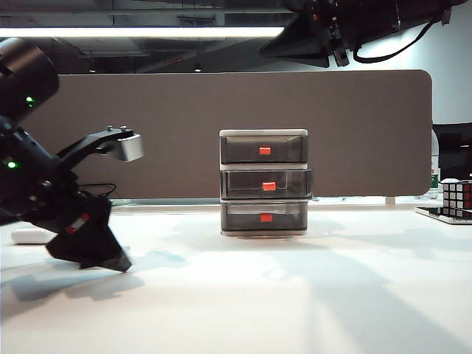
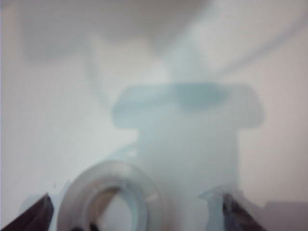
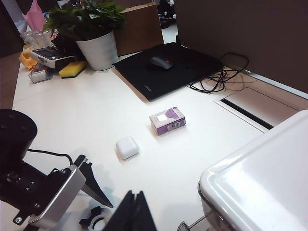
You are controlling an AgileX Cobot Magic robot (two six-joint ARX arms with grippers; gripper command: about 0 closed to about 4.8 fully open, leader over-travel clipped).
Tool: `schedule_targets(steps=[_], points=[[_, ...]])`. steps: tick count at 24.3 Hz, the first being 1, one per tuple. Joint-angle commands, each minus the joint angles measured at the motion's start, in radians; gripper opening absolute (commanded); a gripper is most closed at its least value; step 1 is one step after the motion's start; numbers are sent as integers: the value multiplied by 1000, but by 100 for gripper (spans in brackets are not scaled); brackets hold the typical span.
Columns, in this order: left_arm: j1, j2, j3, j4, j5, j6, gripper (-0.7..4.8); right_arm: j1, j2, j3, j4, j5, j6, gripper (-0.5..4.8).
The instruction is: Open the second layer of the drawer on the table, pick up the transparent tape on the table and put it in, and finally close the drawer.
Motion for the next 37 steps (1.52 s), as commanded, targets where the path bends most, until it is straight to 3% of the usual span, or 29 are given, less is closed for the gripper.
schedule_targets(steps=[1, 7, 14, 22, 25, 27, 32, 37], points=[[0, 52, -2, 18, -11, 7, 479, 2, -6, 5, 4, -4, -5, -4], [0, 69, -2, -7, -63, 3, 479, 2, -6, 5, -14, 0, -12, -4], [0, 68, -2, -130, -63, -109, 458, 5, -8, 5, -17, -1, -11, -4], [0, 62, -2, -158, -63, -136, 450, 6, -30, 5, -24, 0, -12, -3], [0, 62, -2, -156, -61, -146, 355, 6, -42, 5, -32, 4, -26, -4], [0, 62, -2, -157, -60, -146, 248, 6, -48, 5, -44, 6, -31, -4], [0, 62, -2, -147, -60, -146, 102, 6, -48, 5, -50, 7, -36, -3], [-1, 43, 11, -119, -33, -146, 75, 6, -48, 5, -50, 7, -38, -4]])
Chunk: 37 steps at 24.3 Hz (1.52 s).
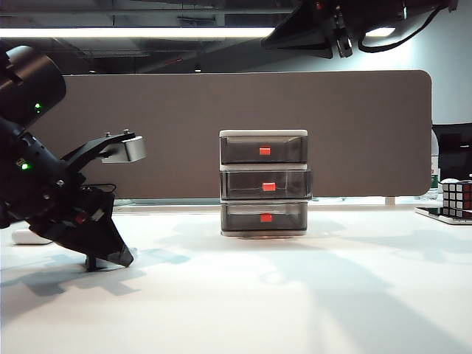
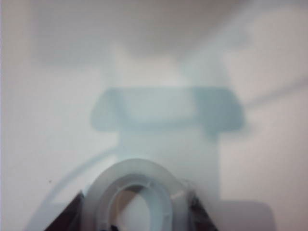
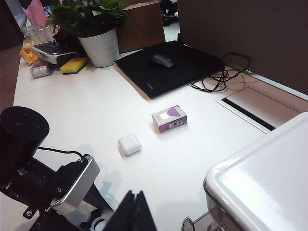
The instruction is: Open the second layer of the drawer on the table, pick up the transparent tape on the table and put it in, and finally close the drawer.
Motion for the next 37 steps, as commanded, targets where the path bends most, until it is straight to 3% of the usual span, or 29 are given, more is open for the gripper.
schedule_targets(steps=[1, 7, 14, 20, 30, 37], points=[[-1, -5, 2, -98, -22, 2, 75, 2, -7, 5, 9, 2, -4, -4], [-8, -105, 130, -135, 45, -5, 75, 2, -7, 5, -14, 4, -23, -4], [-144, -111, 371, -85, 45, -5, 75, 2, -7, 5, -12, 10, -26, -4], [-183, -2, 488, -52, 66, -85, 75, 2, -7, 5, -12, 10, -26, -4], [-253, 167, 582, -13, 59, -95, 75, 6, -8, 5, -16, 9, -26, -4], [-257, 216, 598, 1, -70, -116, 75, 6, -8, 4, -35, 9, -28, -4]])
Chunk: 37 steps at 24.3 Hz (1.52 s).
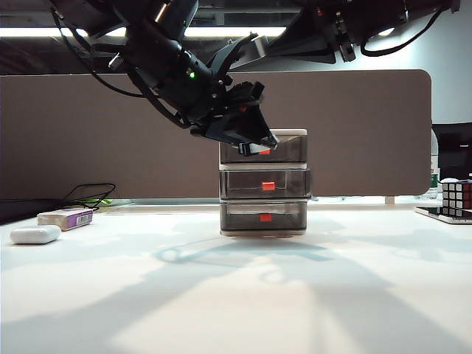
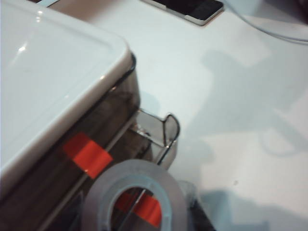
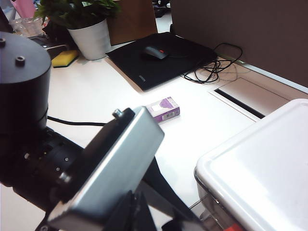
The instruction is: Open the second layer of the drawer on the table, pick up the transparent tape on the table and put it in, and finally close the drawer.
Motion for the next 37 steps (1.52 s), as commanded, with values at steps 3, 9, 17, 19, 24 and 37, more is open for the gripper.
schedule_targets(steps=[3, 9, 17, 19, 24, 37], points=[[1, 0, 7, 16, -97, -5, 75, 5, -8, 5, 4, -15, -7, -4], [1, 21, 16, 23, -145, -60, 75, 5, -8, 5, 4, -18, -7, -3], [2, 29, 18, 16, -174, -95, 76, 5, -8, 5, 3, -19, -7, -4], [2, 29, 18, 9, -181, -96, 116, 5, -8, 5, 4, -19, -7, -4], [2, 29, 18, -14, -180, -110, 164, 5, -8, 5, 3, -19, -7, -3], [1, 29, 19, -21, -128, -156, 247, 5, -8, 5, 3, -19, -10, -4]])
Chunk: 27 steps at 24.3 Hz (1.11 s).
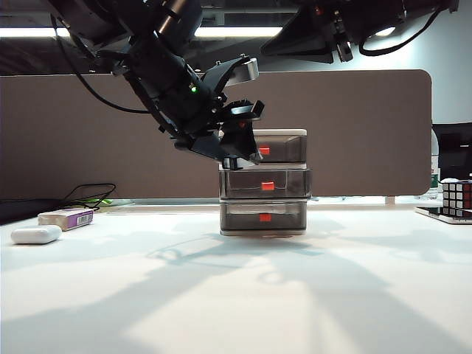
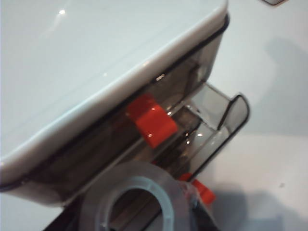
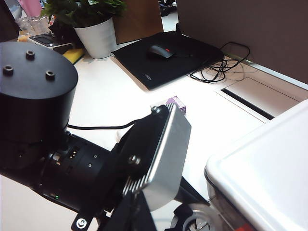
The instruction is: Open the second layer of the drawer on the table, pick up the transparent tape on the table and put it in, and finally close the drawer.
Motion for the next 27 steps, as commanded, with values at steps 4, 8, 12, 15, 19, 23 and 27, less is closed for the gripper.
schedule_targets(steps=[4, 8, 12, 15, 19, 23, 27], points=[[0, -3, 10, 21, 35, -26, 247, 1, -8, 5, 9, -9, -12, -4], [0, -3, 11, 21, 35, -26, 311, 1, -8, 5, 9, -9, -14, -4], [0, 2, 11, 37, 31, -26, 315, 1, -8, 5, 9, -9, -16, -4], [1, 4, 11, 42, 31, -26, 313, 1, -8, 5, 9, -9, -18, -4], [1, 9, 11, 48, 27, -28, 308, 1, -8, 5, 10, -9, -18, -4], [0, 9, 11, 48, 30, -37, 311, 1, -8, 5, 10, -9, -21, -4], [0, 9, 11, 43, 50, -56, 360, 1, -8, 5, 10, -9, -22, -4]])
